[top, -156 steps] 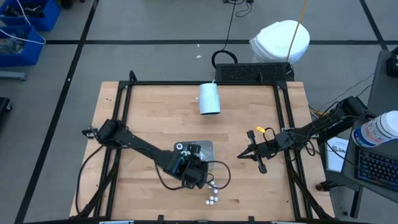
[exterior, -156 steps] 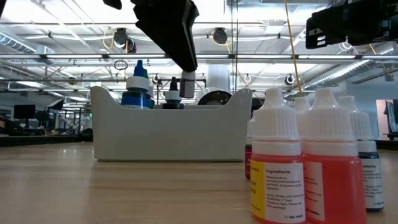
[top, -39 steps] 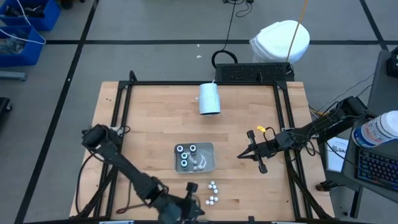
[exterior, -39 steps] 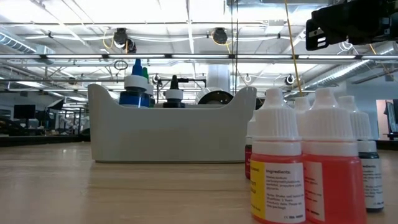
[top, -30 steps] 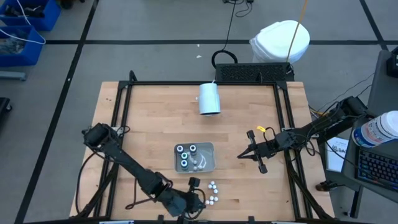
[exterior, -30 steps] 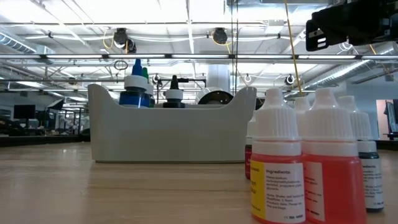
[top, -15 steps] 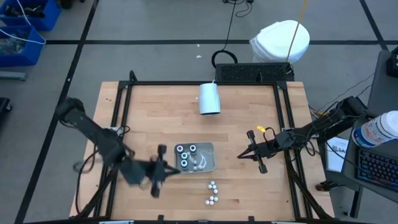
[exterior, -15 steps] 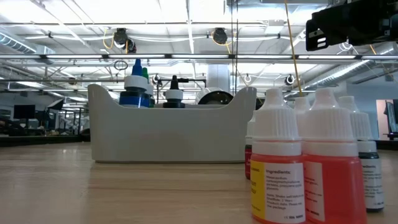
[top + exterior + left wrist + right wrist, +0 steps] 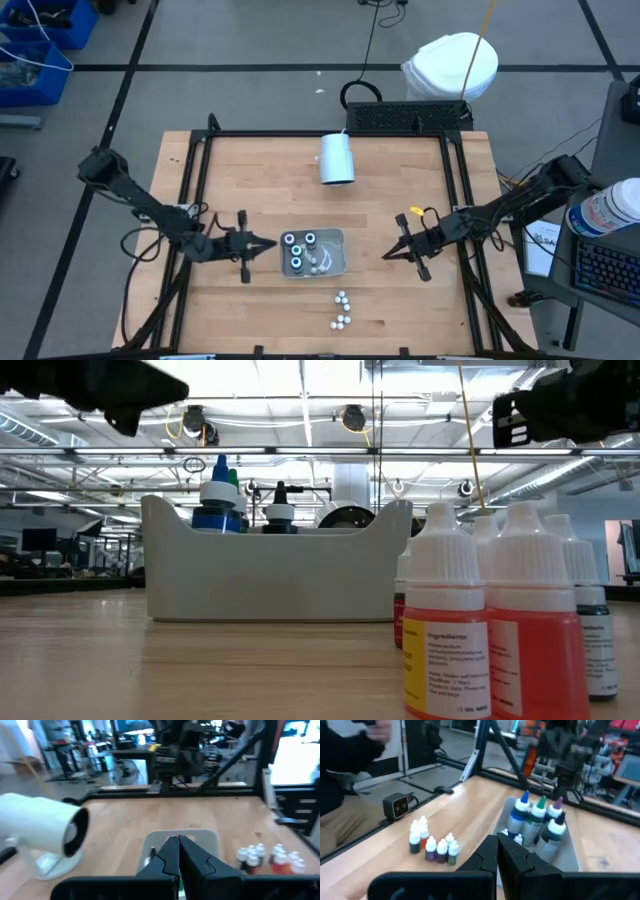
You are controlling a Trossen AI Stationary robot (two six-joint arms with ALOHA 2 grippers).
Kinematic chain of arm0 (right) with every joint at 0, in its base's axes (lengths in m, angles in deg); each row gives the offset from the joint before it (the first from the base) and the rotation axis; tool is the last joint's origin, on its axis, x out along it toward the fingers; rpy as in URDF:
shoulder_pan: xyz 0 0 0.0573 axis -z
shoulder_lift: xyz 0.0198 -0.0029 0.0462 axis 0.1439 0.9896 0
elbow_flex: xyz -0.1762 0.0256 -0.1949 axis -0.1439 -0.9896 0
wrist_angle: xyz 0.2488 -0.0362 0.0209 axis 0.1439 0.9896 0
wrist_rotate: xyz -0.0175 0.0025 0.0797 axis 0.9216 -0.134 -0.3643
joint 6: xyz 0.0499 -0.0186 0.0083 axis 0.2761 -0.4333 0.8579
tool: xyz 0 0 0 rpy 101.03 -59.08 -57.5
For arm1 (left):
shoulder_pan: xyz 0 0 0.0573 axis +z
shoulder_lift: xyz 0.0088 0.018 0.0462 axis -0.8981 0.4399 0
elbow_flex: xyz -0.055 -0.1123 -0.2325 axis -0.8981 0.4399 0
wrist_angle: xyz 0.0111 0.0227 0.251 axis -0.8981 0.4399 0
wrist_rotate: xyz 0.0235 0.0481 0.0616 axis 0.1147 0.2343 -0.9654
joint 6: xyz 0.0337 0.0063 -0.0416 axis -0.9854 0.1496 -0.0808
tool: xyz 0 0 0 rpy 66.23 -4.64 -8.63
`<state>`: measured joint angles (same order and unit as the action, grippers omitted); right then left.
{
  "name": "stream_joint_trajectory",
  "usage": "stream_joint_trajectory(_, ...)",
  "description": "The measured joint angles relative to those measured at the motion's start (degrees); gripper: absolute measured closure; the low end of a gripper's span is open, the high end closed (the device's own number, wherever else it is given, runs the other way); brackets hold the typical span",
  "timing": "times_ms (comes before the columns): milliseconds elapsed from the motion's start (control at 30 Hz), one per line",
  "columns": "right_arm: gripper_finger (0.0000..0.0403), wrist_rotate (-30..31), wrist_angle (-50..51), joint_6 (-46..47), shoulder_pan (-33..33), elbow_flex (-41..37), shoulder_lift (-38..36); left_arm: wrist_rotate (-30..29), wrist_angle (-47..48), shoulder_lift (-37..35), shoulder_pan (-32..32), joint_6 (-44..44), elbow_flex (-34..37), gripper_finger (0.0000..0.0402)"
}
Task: Pick & Place food coloring
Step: Put the orange food coloring bottle into the gray bin
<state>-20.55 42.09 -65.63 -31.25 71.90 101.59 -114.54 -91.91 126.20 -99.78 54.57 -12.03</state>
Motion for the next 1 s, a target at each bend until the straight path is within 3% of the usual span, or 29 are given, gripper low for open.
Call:
stream_joint_trajectory(167,0.0403,7.8,-8.1,-0.9,0.0,0.1,3.6,-5.8,-1.3,0.1,0.3,-2.4,2.3,0.0398)
stream_joint_trajectory(333,0.0403,8.2,-4.2,2.0,-0.1,5.7,9.3,-6.4,-1.0,0.1,0.9,0.1,4.1,0.0386)
stream_joint_trajectory(667,0.0403,12.5,34.1,8.4,-5.1,41.4,31.4,-6.5,-1.5,0.1,2.8,-3.8,5.1,0.0372)
stream_joint_trajectory(833,0.0392,14.4,41.4,9.0,-8.7,57.8,44.2,-4.7,-1.5,0.1,2.9,-4.0,5.1,0.0369)
stream_joint_trajectory(1000,0.0345,10.8,49.6,10.9,-9.6,69.7,53.6,-0.4,-1.4,0.1,2.9,-4.0,5.1,0.0369)
